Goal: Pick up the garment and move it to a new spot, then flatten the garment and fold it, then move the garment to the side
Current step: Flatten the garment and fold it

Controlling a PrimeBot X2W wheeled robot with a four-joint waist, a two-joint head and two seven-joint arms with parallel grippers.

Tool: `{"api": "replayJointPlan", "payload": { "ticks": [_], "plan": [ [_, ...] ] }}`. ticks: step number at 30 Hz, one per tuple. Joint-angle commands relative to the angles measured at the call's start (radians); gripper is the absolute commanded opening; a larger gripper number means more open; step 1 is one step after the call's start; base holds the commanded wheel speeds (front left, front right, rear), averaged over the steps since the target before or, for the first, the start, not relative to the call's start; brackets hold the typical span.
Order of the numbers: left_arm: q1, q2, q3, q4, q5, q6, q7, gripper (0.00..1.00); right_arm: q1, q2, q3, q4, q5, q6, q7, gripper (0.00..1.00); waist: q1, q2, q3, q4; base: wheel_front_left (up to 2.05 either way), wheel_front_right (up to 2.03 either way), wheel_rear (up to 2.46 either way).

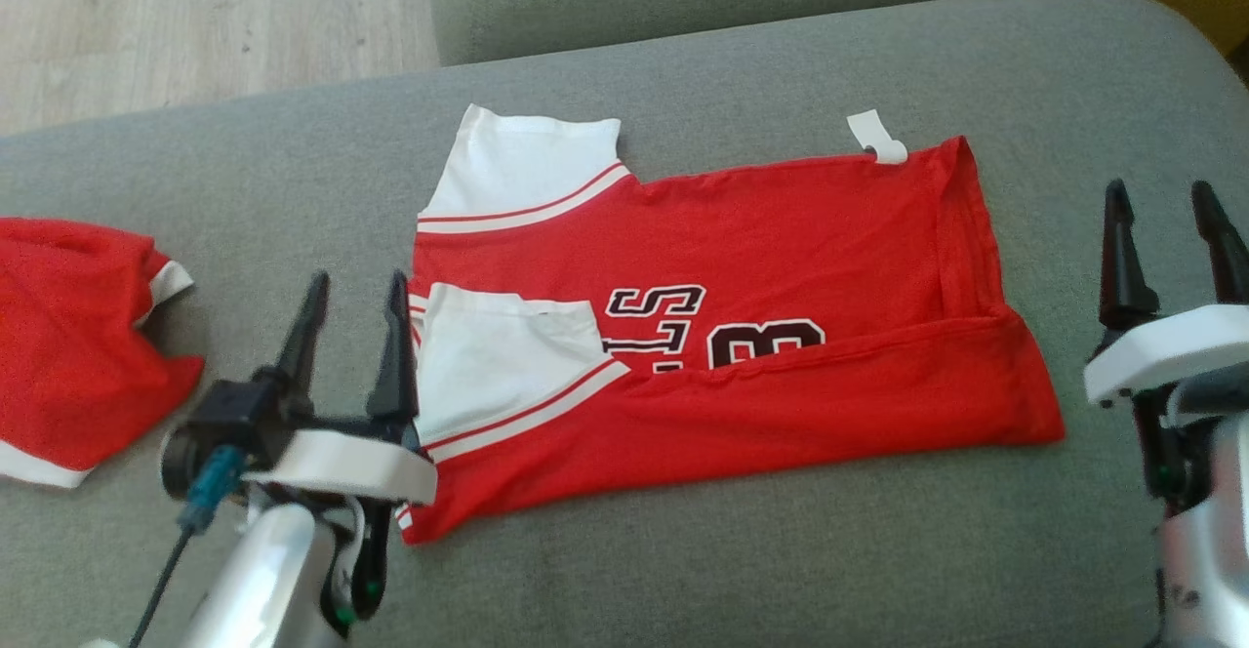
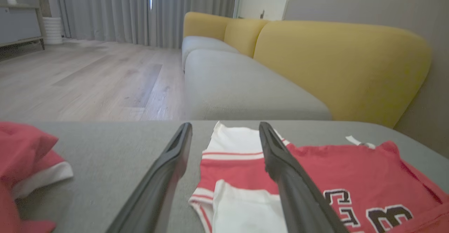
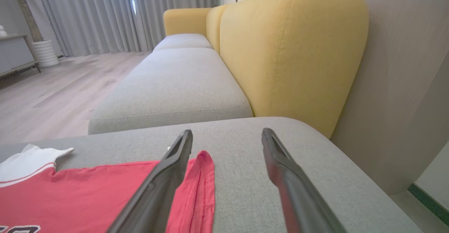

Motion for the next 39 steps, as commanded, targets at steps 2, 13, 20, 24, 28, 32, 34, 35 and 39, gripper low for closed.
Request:
{"api": "replayJointPlan", "payload": {
  "ticks": [2,13,20,24,28,32,34,35,39],
  "plan": [
    [-0.059,0.010,0.052,-0.050,-0.001,-0.013,-0.042,1.00,-0.032,0.004,0.050,-0.044,0.009,-0.001,-0.052,1.00,-0.0001,0.0000,0.006,-0.005,0.00,0.00,0.00],
    [-0.030,-0.046,0.111,-0.088,0.063,-0.084,-0.071,1.00,0.048,0.054,0.161,-0.086,0.054,-0.001,-0.229,1.00,-0.0001,0.0000,0.022,-0.007,0.00,0.00,0.00],
    [-0.013,-0.066,0.108,-0.022,0.113,-0.113,-0.071,1.00,0.068,0.081,0.184,-0.068,0.043,-0.001,-0.248,1.00,-0.0001,0.0000,0.023,-0.003,0.00,0.00,0.00],
    [-0.030,-0.075,0.124,-0.002,0.129,-0.127,-0.071,1.00,0.060,0.087,0.186,-0.067,0.041,-0.001,-0.250,1.00,-0.0001,0.0000,0.030,-0.005,0.00,0.00,0.00],
    [-0.099,-0.059,0.111,0.054,0.150,-0.142,-0.057,1.00,0.032,0.084,0.178,-0.071,0.038,-0.001,-0.235,1.00,-0.0001,0.0000,0.066,-0.022,0.00,0.00,0.00],
    [-0.249,-0.015,0.081,0.136,0.174,-0.170,0.043,1.00,-0.011,0.077,0.183,-0.078,0.032,-0.001,-0.215,1.00,-0.0001,0.0000,0.131,-0.050,0.00,0.00,0.00],
    [-0.347,0.014,0.061,0.183,0.179,-0.190,0.104,1.00,-0.038,0.072,0.190,-0.086,0.030,-0.001,-0.207,1.00,-0.0001,0.0000,0.174,-0.067,0.00,0.00,0.00],
    [-0.395,0.029,0.047,0.214,0.178,-0.198,0.147,1.00,-0.052,0.068,0.194,-0.089,0.030,-0.001,-0.204,1.00,-0.0001,0.0000,0.195,-0.076,0.00,0.00,0.00],
    [-0.583,0.085,-0.008,0.343,0.131,-0.215,0.329,1.00,-0.114,0.059,0.218,-0.099,0.032,-0.001,-0.201,1.00,-0.0001,0.0000,0.271,-0.117,0.00,0.00,0.00]
  ]
}}
